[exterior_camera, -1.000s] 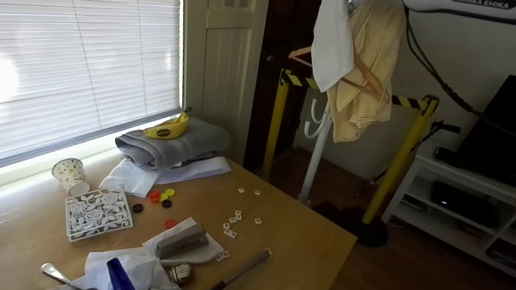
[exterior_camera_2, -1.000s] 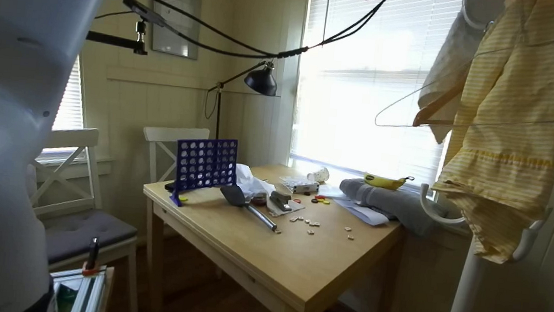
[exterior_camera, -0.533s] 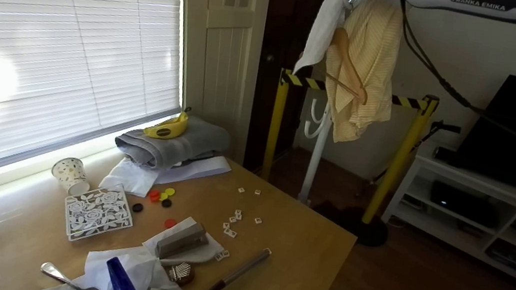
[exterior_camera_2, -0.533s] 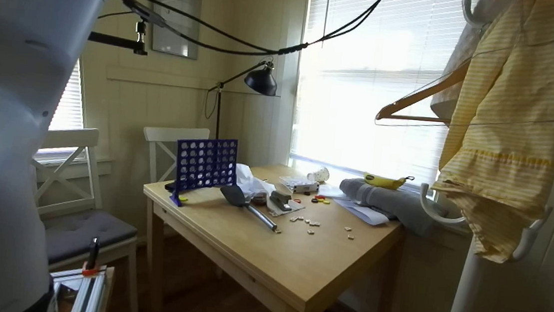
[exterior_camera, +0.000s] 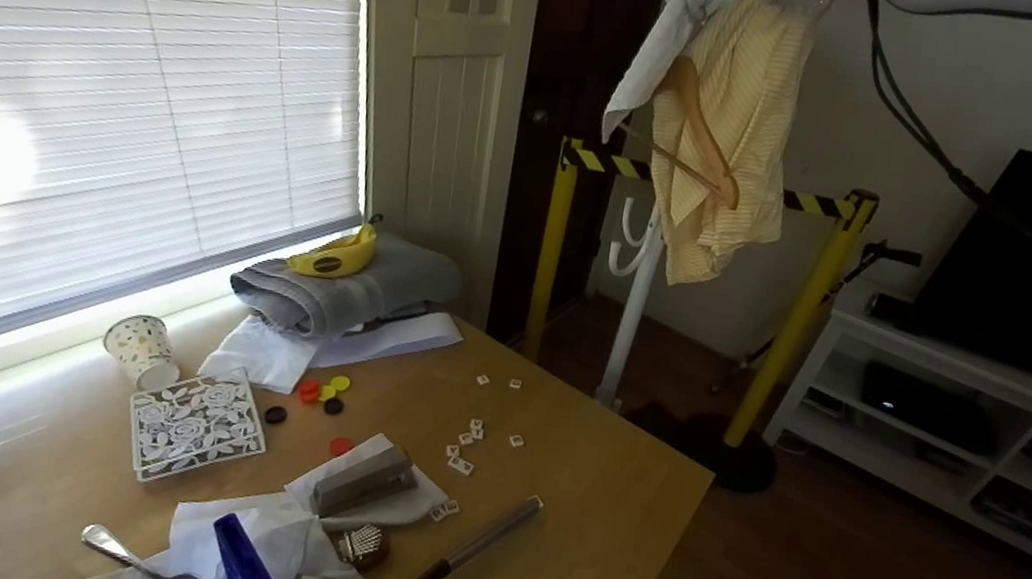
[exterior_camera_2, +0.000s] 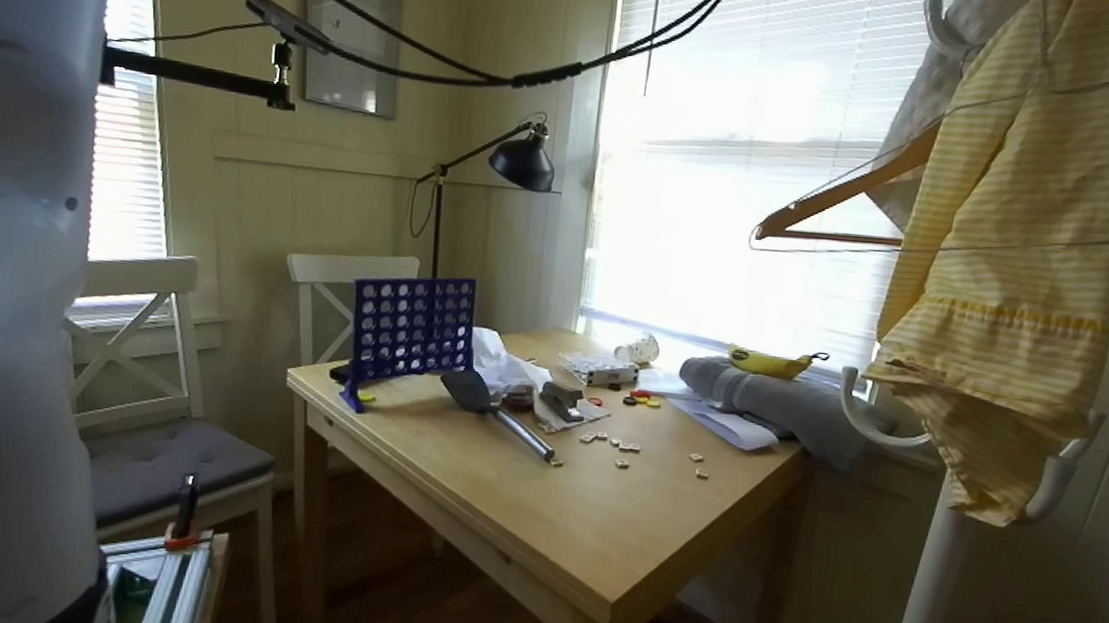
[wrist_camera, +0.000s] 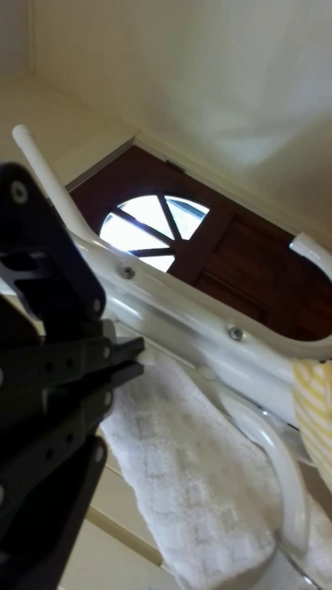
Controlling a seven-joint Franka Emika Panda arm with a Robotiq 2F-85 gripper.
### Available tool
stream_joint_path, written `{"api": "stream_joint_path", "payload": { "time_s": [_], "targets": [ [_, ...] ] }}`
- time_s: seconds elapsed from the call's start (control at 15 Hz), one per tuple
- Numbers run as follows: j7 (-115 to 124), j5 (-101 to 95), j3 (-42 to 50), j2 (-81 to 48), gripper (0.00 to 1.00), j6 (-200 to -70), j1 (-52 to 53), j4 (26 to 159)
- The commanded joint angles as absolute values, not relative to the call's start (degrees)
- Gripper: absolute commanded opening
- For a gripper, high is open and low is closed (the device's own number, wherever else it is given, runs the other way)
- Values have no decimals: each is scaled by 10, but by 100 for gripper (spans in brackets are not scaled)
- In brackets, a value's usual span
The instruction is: Hang the white towel on the stand
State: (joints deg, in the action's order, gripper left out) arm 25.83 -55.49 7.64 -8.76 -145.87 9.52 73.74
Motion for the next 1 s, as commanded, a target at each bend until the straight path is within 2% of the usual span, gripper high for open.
{"api": "stream_joint_path", "payload": {
  "time_s": [0.0, 0.47, 0.53, 0.6, 0.93],
  "targets": [
    [261, -582, 74, 15, 1, -1455, 101, 877],
    [199, -547, 69, 123, 1, -1441, 100, 1072],
    [207, -544, 71, 127, 1, -1446, 98, 1089],
    [214, -537, 36, 128, 1, -1457, 56, 1103],
    [211, -511, 12, 125, 1, -1469, 32, 1149]
  ]
}}
